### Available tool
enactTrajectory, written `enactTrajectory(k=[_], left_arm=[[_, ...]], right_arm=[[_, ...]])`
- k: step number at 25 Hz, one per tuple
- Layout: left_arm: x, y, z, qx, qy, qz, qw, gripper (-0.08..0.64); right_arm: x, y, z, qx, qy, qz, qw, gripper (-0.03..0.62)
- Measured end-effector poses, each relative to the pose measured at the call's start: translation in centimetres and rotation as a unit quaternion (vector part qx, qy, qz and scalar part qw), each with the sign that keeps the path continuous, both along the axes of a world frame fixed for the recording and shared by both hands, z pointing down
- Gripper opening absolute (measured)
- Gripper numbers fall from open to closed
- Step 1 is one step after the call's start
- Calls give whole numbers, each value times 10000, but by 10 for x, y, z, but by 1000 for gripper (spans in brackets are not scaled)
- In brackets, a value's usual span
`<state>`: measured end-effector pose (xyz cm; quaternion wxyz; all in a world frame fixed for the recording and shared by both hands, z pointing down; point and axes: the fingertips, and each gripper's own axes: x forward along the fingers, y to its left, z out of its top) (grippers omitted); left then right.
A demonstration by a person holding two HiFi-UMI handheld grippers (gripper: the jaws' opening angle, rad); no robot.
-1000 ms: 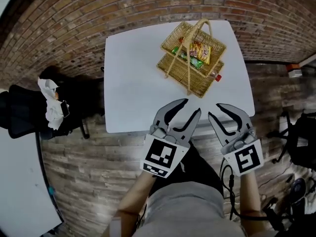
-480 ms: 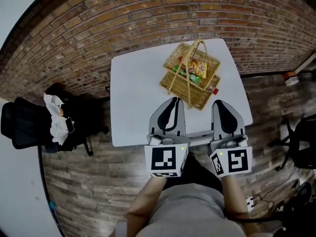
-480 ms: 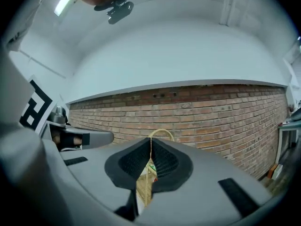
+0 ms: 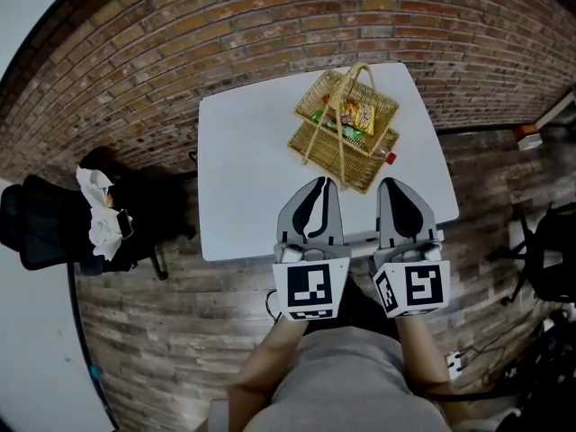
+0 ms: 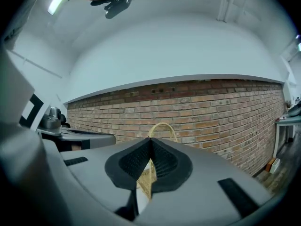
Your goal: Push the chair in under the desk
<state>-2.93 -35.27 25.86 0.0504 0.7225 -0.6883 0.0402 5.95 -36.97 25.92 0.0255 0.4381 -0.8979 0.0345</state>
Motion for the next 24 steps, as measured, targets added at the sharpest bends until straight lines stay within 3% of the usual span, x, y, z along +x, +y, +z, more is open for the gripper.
enactTrajectory(k=[18,24], left_arm=[[0,-7,3,-38,-171,-59,9998,31],[2,-13,-2,136,-171,-90,9997,31]], right_arm=[[5,-11,4,-51,23,138,9999,15],[4,-16,4,-31,43,150,9999,15]])
